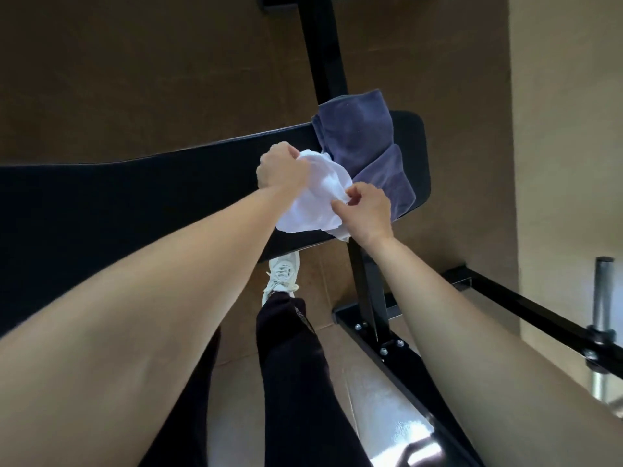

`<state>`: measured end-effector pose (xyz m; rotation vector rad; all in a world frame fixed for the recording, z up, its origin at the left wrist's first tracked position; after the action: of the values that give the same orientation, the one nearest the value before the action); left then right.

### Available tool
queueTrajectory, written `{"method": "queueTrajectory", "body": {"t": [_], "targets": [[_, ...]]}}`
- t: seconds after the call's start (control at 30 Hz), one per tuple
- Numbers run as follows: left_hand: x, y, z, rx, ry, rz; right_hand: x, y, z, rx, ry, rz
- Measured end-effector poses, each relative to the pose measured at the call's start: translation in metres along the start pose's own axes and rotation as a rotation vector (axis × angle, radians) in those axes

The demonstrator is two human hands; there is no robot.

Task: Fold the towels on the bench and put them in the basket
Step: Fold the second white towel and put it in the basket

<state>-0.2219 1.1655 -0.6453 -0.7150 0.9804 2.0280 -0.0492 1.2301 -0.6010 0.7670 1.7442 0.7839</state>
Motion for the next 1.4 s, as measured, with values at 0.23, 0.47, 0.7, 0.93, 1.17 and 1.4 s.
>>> {"method": "queueTrajectory", "body": {"t": [0.23,0.47,0.7,0.93,1.17,1.4], "targets": [[-0.006,0.035,-0.021,-0.328,0.043,-0.189,-0.021,0.021,-0.001,0.157,-0.118,0.092],[-0.069,0.096,-0.004,-0.357,0.014,-0.227,-0.066,0.051,-0.042,0.262,0.009,0.203],[-0.142,0.214,-0.006,-0.349,-0.061,-0.124,-0.122,0.080,-0.116,0.228,0.238,0.244],[-0.205,0.337,-0.026,-0.285,-0.245,-0.141,-0.176,0.075,-0.194,0.049,0.359,0.355],[-0.242,0.454,-0.052,-0.227,-0.391,-0.045,-0.206,0.052,-0.226,-0.119,0.250,0.282],[-0.243,0.523,-0.063,0.219,-0.381,0.143,-0.198,0.081,-0.247,0.037,0.046,0.187]]}}
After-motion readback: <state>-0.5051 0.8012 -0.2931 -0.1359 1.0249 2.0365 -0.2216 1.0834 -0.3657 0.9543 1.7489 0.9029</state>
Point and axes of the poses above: each hand's wrist, its own x-axis towards the middle knuckle, its own y-axis out of the back of the hand, z = x × y, the point moved 6 cm from there along x, towards the middle knuckle, and after that the axes turned 6 degrees about -x, right-handed, at the moved point
